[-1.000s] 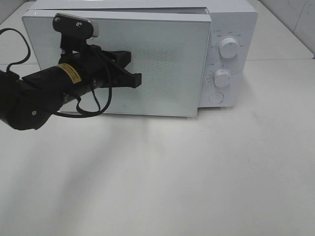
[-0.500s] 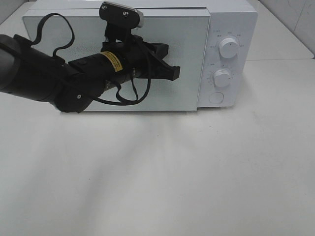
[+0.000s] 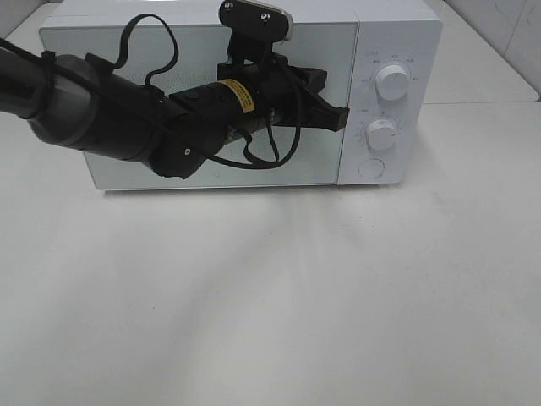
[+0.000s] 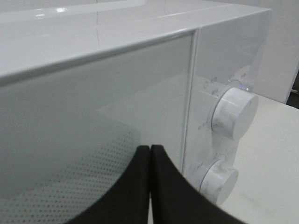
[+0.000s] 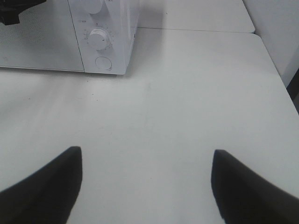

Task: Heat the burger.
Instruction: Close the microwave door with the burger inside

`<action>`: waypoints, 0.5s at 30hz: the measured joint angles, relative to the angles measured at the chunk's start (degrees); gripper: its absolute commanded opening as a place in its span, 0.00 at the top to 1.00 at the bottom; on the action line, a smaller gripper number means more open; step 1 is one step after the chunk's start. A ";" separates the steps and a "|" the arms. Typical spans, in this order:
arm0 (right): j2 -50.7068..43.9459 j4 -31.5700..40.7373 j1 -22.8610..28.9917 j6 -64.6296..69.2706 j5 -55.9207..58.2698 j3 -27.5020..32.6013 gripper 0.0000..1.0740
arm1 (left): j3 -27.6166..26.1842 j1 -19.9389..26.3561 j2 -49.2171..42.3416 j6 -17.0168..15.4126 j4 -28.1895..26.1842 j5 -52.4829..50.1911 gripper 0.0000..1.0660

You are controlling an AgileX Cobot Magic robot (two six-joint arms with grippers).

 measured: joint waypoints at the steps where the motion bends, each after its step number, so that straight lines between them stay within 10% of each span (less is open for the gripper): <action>1: 0.00 0.00 0.00 0.00 0.00 0.00 0.32 | -0.23 -0.11 0.11 0.00 -0.06 0.23 1.00; 15: 0.00 0.00 0.00 0.00 0.00 0.00 0.32 | 1.20 -1.43 -2.18 0.11 -4.41 4.70 1.00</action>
